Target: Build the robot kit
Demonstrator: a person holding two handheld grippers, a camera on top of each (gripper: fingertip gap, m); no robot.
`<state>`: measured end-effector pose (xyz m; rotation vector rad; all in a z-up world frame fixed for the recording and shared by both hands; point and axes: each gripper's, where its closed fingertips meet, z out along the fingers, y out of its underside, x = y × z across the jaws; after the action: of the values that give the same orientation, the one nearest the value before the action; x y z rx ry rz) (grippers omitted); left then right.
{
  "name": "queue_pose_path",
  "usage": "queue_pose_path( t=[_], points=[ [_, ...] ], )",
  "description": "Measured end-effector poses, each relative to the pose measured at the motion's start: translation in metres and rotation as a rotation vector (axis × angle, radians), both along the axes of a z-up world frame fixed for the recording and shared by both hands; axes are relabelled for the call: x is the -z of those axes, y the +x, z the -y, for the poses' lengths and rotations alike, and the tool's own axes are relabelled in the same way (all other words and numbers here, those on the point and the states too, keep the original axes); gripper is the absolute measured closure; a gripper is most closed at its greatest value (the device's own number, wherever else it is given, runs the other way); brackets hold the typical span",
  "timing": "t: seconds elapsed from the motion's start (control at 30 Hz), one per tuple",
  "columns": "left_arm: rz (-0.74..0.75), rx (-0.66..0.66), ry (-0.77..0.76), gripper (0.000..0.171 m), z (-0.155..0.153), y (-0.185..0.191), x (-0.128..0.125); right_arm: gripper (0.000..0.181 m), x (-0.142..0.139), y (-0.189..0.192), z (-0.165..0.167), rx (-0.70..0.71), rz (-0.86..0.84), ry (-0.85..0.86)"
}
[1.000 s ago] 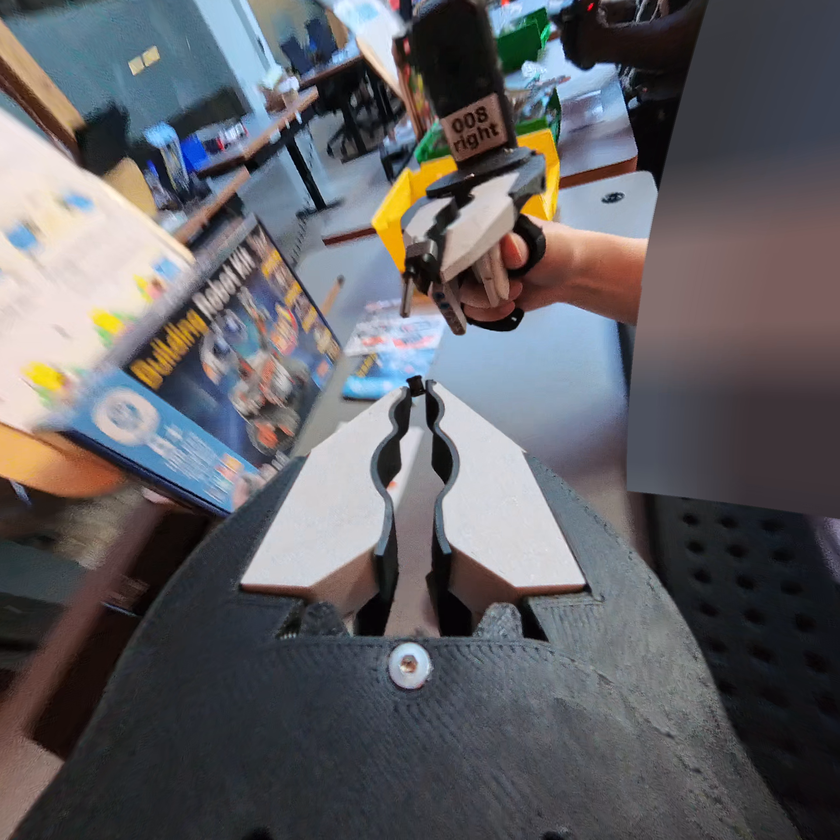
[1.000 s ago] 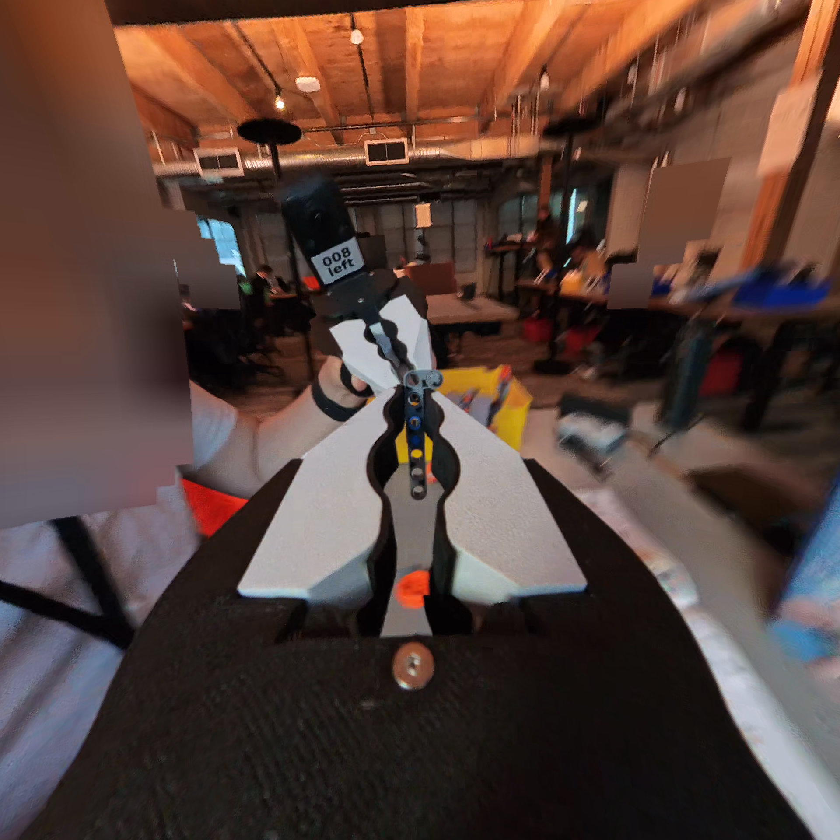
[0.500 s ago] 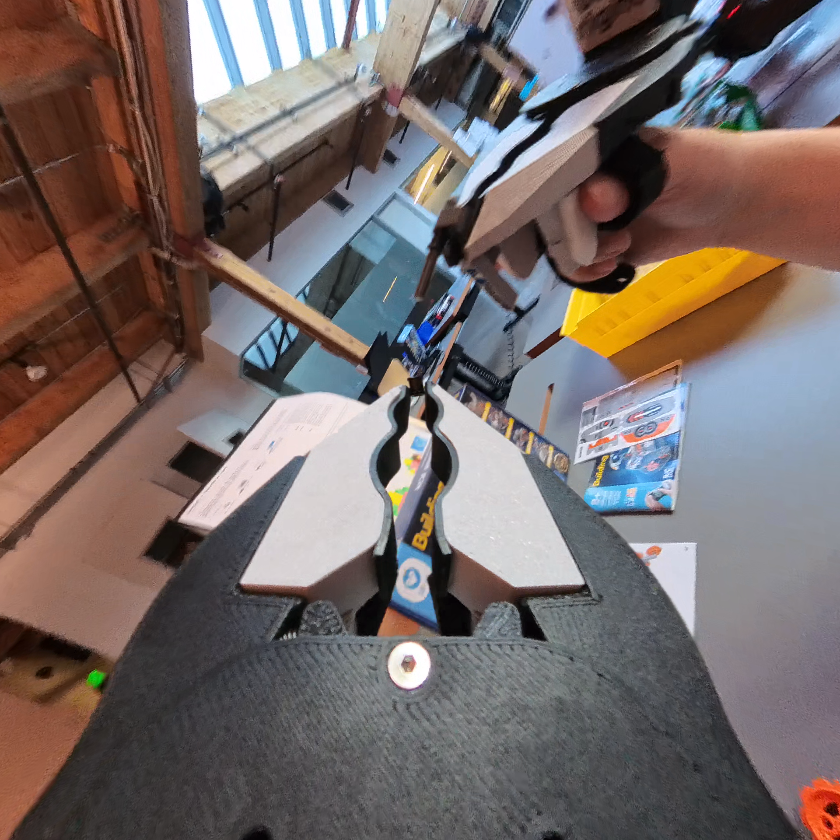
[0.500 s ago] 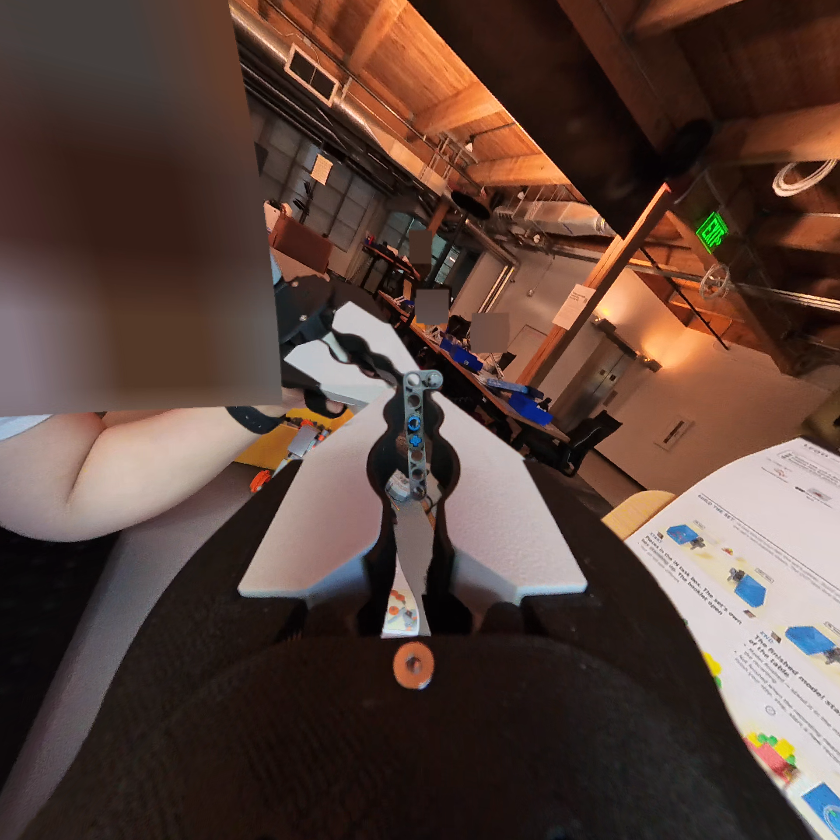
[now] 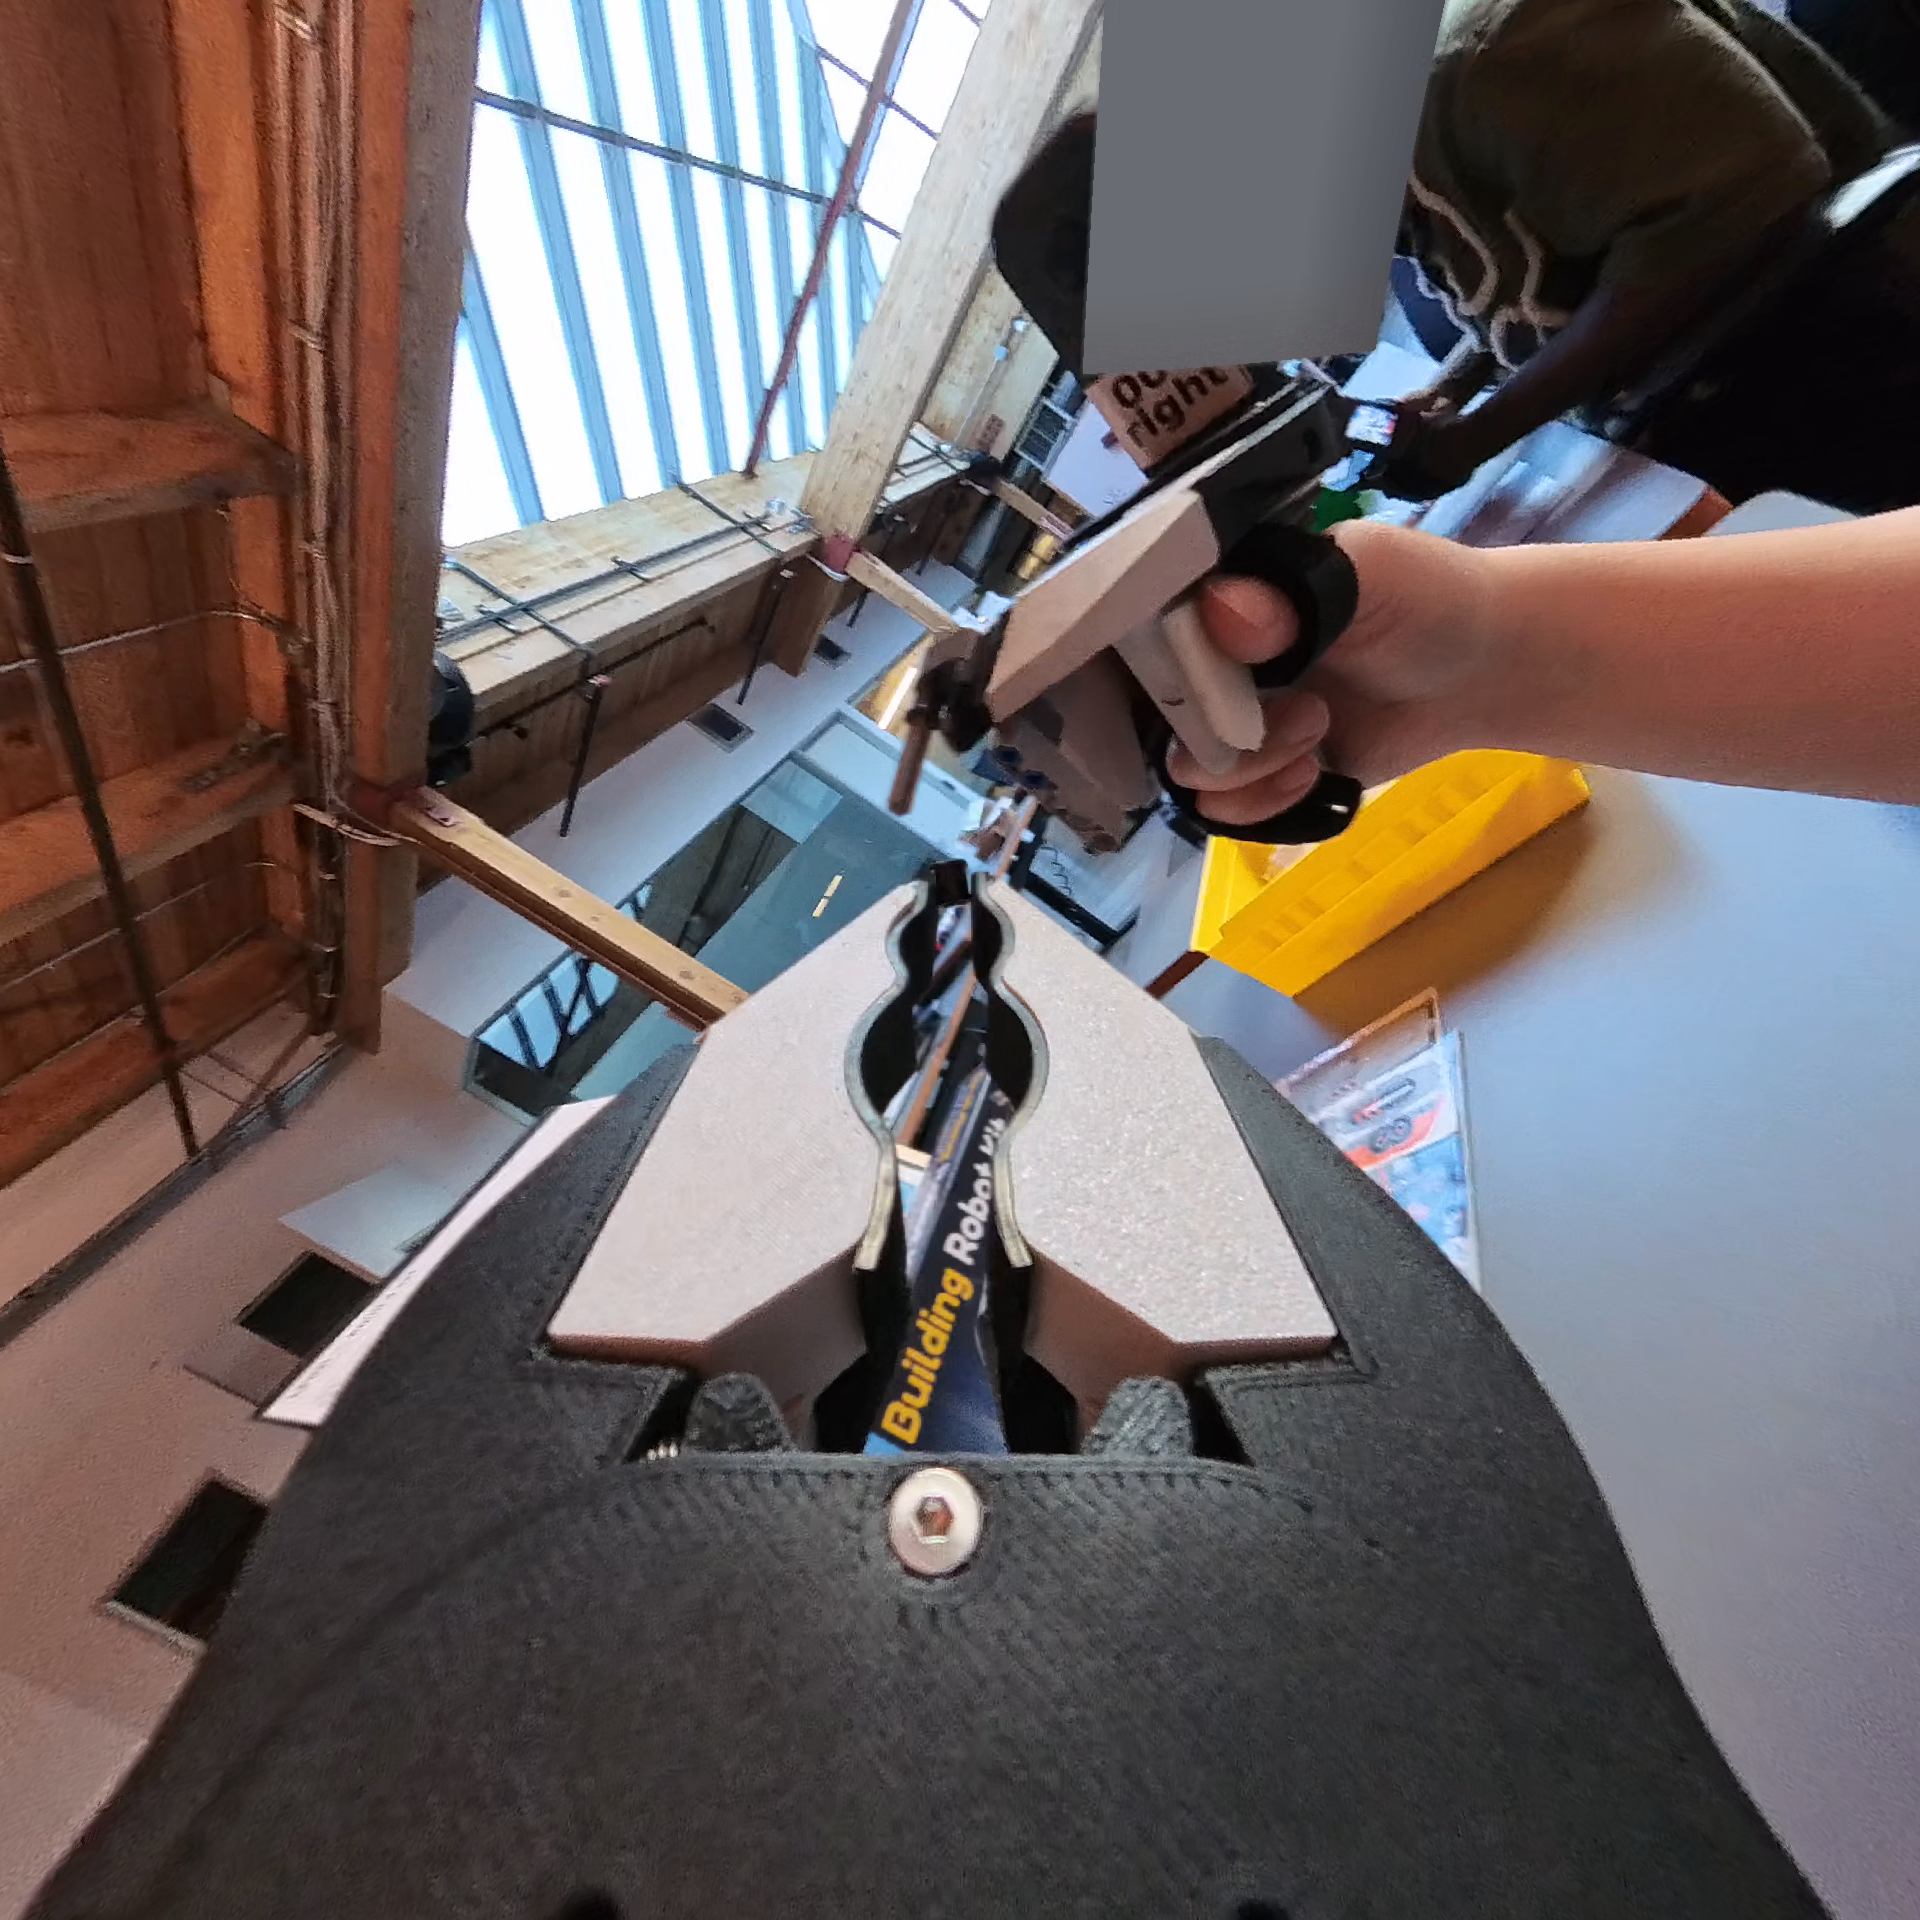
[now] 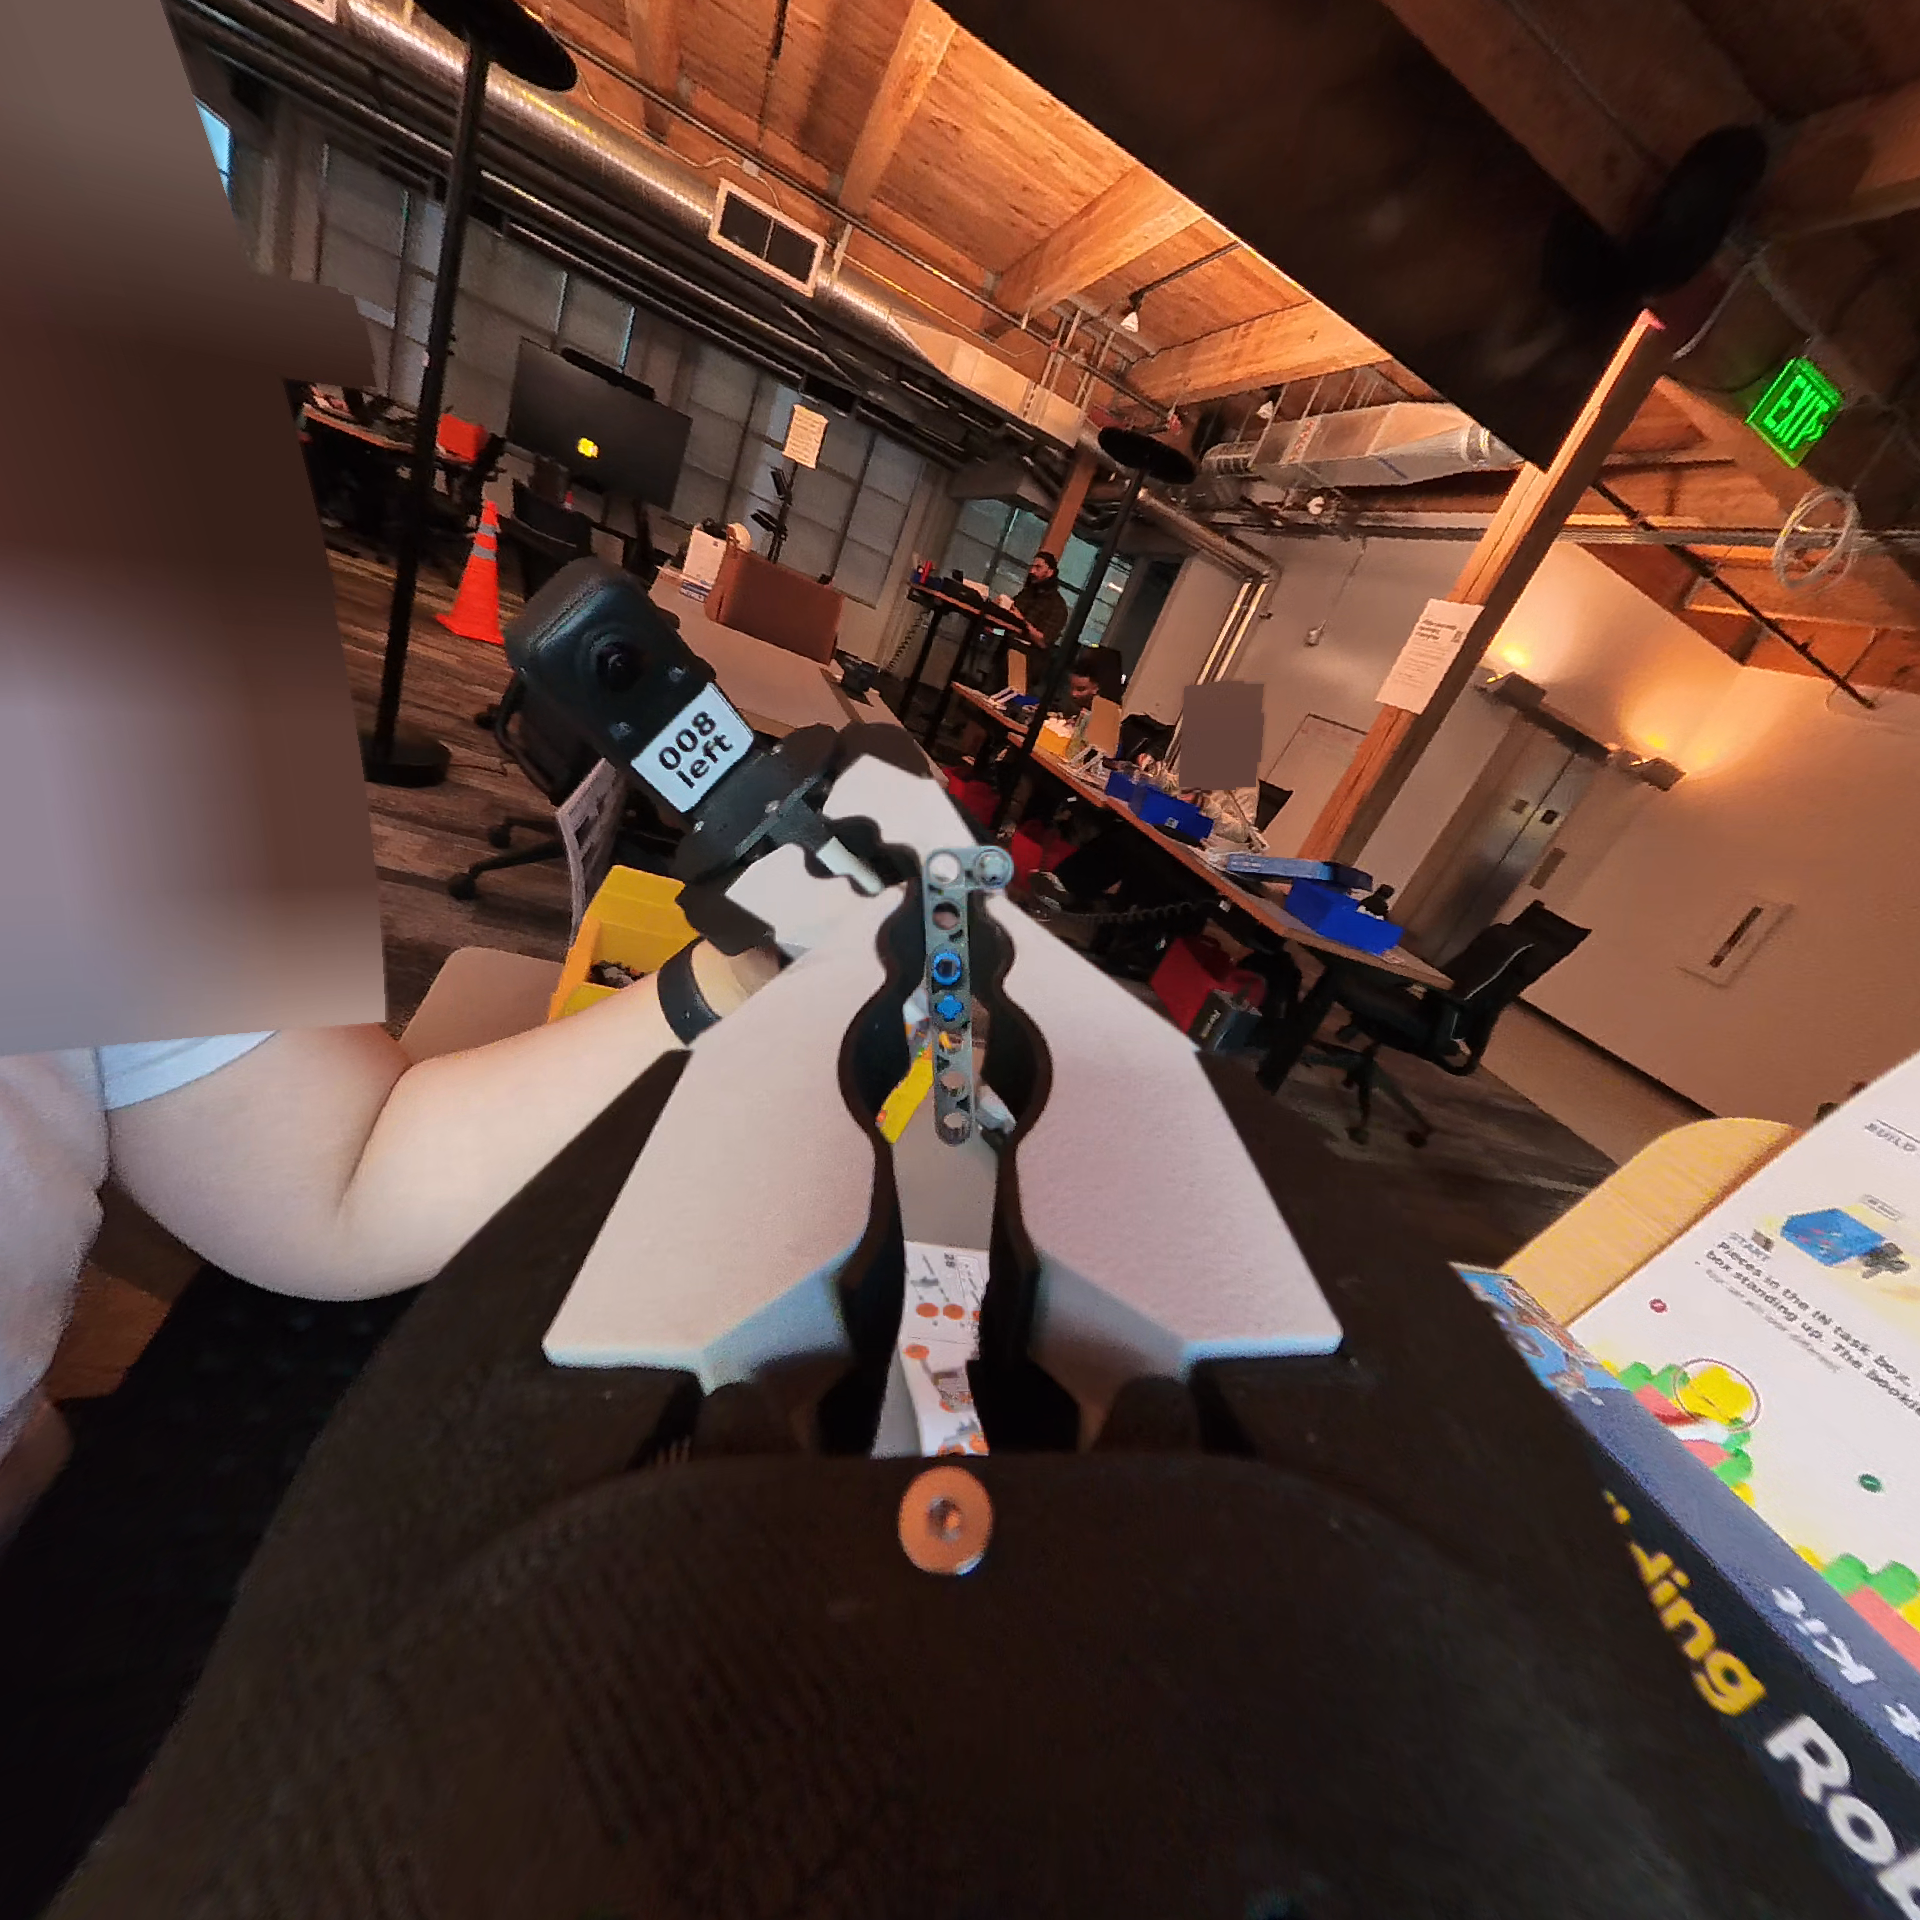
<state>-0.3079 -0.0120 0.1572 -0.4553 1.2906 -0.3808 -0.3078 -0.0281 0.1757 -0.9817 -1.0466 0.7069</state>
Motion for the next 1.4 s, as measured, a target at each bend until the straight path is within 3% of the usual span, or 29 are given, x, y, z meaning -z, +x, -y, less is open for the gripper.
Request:
queue_pose_path(
  t=[0.47,1.03,1.27,1.4],
  points=[
    [0.034,-0.084,0.058,0.168,0.004,-0.006,-0.011,0.175,-0.001,0.001,0.003,0.048,0.014,-0.022],
    [-0.03,-0.11,0.053,0.168,0.003,0.004,0.0,0.175,0.012,0.008,-0.002,0.075,0.099,-0.102],
    [-0.101,-0.148,0.118,0.167,0.004,0.006,0.011,0.175,0.018,0.008,-0.003,0.068,0.118,-0.151],
    [-0.131,-0.13,0.07,0.168,0.004,0.006,0.015,0.175,0.026,0.009,0.0,0.068,0.191,-0.116]
  ],
)
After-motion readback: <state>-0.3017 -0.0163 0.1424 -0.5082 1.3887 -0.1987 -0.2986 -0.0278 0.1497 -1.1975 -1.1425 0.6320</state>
